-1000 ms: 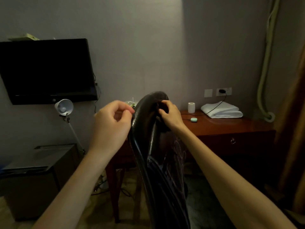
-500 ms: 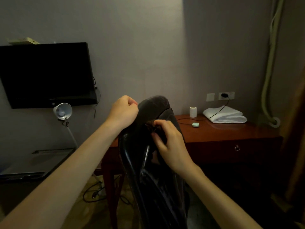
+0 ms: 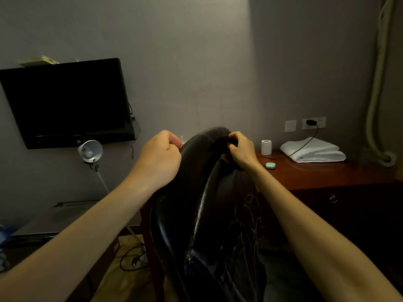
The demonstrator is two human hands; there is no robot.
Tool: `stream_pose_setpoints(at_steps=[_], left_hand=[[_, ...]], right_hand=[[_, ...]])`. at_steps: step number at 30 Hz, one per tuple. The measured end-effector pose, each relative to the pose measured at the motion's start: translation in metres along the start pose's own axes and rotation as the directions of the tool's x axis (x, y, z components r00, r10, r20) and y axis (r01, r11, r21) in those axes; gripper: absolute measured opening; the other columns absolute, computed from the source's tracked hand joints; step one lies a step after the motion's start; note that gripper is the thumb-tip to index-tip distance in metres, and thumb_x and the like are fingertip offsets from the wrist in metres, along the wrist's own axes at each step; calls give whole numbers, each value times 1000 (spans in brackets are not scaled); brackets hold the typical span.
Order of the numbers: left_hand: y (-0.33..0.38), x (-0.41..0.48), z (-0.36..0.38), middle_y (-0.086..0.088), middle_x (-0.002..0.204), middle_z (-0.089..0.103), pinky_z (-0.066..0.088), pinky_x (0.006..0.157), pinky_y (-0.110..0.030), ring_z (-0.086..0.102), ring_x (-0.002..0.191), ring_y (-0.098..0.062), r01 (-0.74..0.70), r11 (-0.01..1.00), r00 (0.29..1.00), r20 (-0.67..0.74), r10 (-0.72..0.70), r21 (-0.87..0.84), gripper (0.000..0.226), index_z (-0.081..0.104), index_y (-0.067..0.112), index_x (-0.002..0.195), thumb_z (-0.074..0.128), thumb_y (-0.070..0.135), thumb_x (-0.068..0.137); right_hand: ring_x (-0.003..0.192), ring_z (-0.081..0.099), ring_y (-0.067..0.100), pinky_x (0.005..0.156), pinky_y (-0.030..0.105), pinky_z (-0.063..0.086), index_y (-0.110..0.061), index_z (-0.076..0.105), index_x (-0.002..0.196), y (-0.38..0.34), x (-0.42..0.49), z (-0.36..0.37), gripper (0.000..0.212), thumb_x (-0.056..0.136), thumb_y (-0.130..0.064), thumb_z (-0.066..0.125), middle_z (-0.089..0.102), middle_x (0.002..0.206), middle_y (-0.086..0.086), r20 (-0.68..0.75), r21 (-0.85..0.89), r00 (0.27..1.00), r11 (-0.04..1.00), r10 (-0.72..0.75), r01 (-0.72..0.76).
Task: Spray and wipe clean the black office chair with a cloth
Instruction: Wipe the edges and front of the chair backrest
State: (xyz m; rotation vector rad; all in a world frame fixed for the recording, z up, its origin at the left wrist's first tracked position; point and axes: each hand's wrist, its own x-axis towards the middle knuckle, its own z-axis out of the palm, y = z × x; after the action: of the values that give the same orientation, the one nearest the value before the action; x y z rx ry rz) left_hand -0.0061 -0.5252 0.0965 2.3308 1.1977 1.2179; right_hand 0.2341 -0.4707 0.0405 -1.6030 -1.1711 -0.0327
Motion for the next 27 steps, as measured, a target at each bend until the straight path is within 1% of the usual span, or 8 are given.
stream_pose_setpoints(at_steps=[4,6,9,13,16,19,22,27], left_hand=[[4,-3,0,1,110,53,30,58,-17,45,95,-12,-26,1000,1000,-2,26,4,26,55,15,101,33,2,92],[3,-4,-1,0,109,54,30,57,-18,46,94,-13,-21,1000,1000,-17,21,0,25,56,14,99,35,3,91],[2,-6,-2,-5,107,55,31,58,-14,49,91,-15,-20,1000,1000,-13,20,4,25,56,14,101,35,4,91],[5,-7,-2,-2,107,52,29,57,-16,48,88,-13,-5,1000,1000,20,5,22,24,53,16,103,33,6,95],[5,-7,-3,-1,108,52,30,58,-15,48,92,-12,-8,1000,1000,30,7,25,24,53,17,104,32,7,96],[2,-7,-2,0,106,53,31,60,-14,49,93,-11,-11,1000,1000,30,10,29,25,54,18,104,33,7,96],[3,-7,-2,-1,101,55,31,60,-14,49,87,-10,-8,1000,1000,17,8,12,25,55,18,102,34,6,95],[2,-9,-3,1,95,52,31,59,-13,47,83,-10,-19,1000,1000,-5,19,13,27,56,16,103,33,5,94]], right_hand=[[105,57,16,94,28,44,-14,60,111,-47,-68,-21,23,89,-10,56,62,110,2,-168,232,926,899,-338,370],[104,54,11,94,22,40,-16,61,111,-71,-90,-20,24,89,-14,55,61,110,-2,-111,185,836,815,-538,549],[99,53,14,89,21,33,-16,64,109,-82,-75,-3,23,89,-17,53,61,109,1,-36,46,791,789,-611,612],[107,55,30,100,37,35,-11,66,111,-73,-3,12,25,90,-10,53,62,115,12,71,-65,888,886,-454,458],[118,48,28,107,39,29,-16,62,117,-56,51,19,29,92,-10,48,57,123,13,194,-232,943,921,-270,312],[118,46,32,104,39,30,-21,59,118,-21,89,27,28,95,-14,44,53,125,13,167,-258,981,955,-101,143],[116,47,36,102,40,34,-23,57,118,14,99,33,28,96,-15,41,53,125,13,73,-164,996,986,42,-30],[110,55,32,95,42,47,-21,61,103,54,116,24,27,88,-3,46,63,114,11,-87,218,976,959,202,-179]])
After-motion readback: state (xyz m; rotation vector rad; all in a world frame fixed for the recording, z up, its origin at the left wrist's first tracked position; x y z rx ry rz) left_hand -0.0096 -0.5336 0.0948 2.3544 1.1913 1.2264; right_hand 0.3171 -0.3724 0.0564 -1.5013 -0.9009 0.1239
